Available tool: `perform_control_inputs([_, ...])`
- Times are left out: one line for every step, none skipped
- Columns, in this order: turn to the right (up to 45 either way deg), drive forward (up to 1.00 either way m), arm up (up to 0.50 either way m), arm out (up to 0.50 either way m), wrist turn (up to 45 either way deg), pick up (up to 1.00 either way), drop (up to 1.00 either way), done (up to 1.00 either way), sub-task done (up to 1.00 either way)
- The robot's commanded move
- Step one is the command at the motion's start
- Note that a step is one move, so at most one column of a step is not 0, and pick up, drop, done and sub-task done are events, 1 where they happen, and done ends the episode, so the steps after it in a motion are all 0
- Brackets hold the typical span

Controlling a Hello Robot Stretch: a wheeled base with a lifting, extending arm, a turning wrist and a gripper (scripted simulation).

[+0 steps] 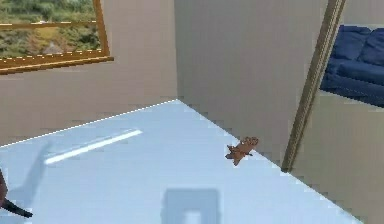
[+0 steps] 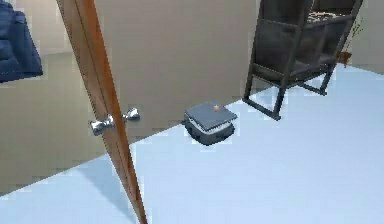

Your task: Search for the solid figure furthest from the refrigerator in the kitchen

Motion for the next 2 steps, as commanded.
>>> perform_control_inputs([-3.0,0.00,0.00,0.00,0.0,0.00,0.00,0.00,0.00])
perform_control_inputs([0.0,0.50,0.00,0.00,0.0,0.00,0.00,0.00,0.00])
